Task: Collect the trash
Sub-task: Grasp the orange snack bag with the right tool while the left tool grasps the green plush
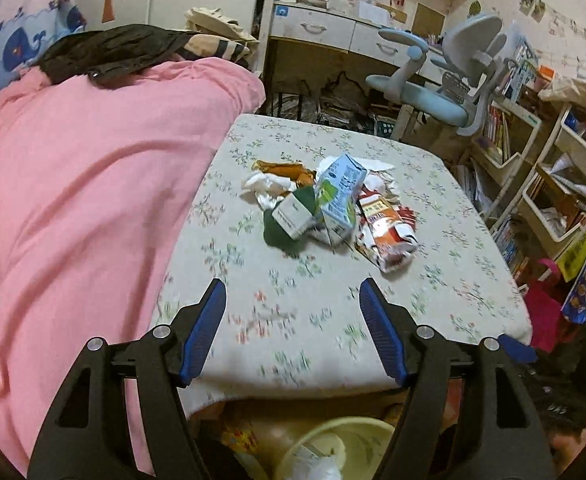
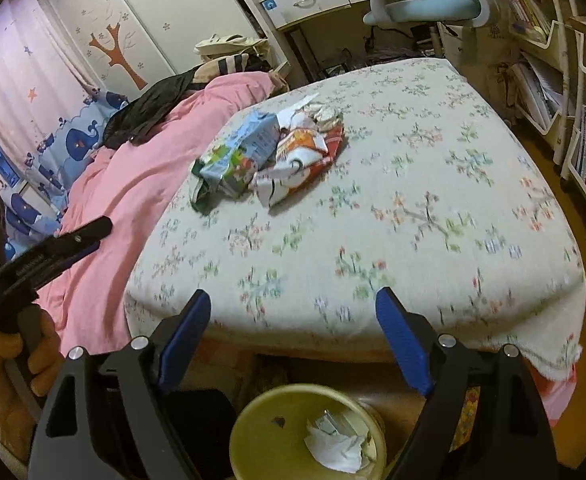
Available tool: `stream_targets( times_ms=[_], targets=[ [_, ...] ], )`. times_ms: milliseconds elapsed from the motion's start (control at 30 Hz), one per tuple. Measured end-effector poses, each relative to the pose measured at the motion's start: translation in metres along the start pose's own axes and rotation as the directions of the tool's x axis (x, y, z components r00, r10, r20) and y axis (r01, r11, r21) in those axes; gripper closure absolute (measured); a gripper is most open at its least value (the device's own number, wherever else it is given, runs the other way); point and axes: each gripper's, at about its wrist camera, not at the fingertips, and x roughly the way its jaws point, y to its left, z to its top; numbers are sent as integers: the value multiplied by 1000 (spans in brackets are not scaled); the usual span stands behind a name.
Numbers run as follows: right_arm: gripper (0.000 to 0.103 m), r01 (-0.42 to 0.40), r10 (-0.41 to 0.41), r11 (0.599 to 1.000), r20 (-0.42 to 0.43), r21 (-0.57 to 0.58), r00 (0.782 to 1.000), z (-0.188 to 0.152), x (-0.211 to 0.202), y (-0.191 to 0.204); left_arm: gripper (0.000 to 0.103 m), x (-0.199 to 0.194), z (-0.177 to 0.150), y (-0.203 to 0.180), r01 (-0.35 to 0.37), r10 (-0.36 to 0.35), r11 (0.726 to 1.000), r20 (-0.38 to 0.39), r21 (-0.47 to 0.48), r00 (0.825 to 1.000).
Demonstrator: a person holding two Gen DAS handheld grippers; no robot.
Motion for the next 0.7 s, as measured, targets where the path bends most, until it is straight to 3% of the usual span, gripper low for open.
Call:
stream_targets(
  times_ms=[300, 700],
  targets=[
    [22, 7, -7, 999, -12, -49, 1000, 42, 25, 18, 37, 32, 22, 11, -20, 20, 999, -17, -34, 1000],
    [22, 72, -76, 996, -101, -45, 992, 97, 92, 7, 37, 99, 45, 2, -57, 64, 997, -111, 60, 992]
  ],
)
